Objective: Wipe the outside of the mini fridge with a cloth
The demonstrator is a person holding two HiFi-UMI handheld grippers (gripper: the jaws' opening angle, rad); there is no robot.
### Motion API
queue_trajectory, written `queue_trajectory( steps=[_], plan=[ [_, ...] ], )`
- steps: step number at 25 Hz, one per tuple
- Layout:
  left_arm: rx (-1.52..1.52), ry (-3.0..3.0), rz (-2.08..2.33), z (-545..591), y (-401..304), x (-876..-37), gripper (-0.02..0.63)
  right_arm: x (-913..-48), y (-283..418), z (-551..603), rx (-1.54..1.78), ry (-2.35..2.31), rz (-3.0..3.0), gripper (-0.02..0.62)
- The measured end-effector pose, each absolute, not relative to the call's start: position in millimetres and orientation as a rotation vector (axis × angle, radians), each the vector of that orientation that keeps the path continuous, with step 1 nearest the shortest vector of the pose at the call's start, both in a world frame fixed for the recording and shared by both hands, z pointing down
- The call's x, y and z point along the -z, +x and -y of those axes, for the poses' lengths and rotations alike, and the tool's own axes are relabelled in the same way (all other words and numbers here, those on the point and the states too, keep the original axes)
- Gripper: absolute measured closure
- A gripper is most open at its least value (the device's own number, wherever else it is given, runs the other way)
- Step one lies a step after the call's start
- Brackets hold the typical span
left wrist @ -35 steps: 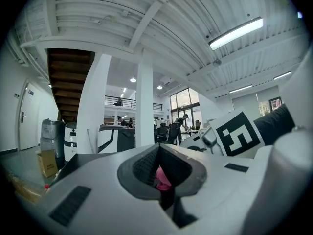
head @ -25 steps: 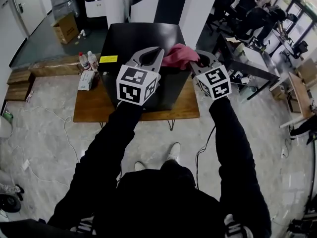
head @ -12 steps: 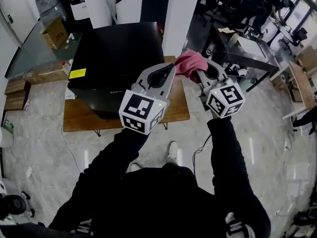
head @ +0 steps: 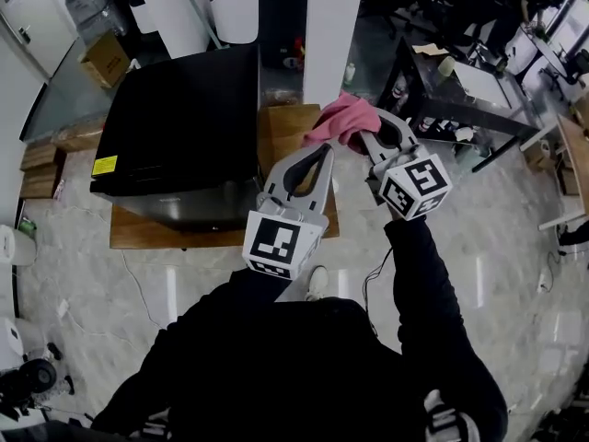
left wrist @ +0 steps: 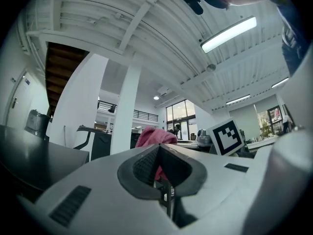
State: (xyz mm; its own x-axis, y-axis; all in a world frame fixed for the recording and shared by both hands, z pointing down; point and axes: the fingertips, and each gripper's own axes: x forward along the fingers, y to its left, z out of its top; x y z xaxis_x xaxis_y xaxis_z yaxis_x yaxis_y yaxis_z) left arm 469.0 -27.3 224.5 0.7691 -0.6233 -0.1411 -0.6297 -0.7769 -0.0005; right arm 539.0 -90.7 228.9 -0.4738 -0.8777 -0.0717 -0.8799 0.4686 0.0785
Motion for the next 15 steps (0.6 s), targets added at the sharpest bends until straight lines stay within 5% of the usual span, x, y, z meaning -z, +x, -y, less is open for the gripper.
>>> queue_trajectory(
  steps=[15],
  plan=[
    [-0.175, -2.880, -1.411, 118.3, 491.0, -339.4, 0.600, -334.0, 534.7, 277.1, -0.155, -1.526, -2.822, 0.561]
  ],
)
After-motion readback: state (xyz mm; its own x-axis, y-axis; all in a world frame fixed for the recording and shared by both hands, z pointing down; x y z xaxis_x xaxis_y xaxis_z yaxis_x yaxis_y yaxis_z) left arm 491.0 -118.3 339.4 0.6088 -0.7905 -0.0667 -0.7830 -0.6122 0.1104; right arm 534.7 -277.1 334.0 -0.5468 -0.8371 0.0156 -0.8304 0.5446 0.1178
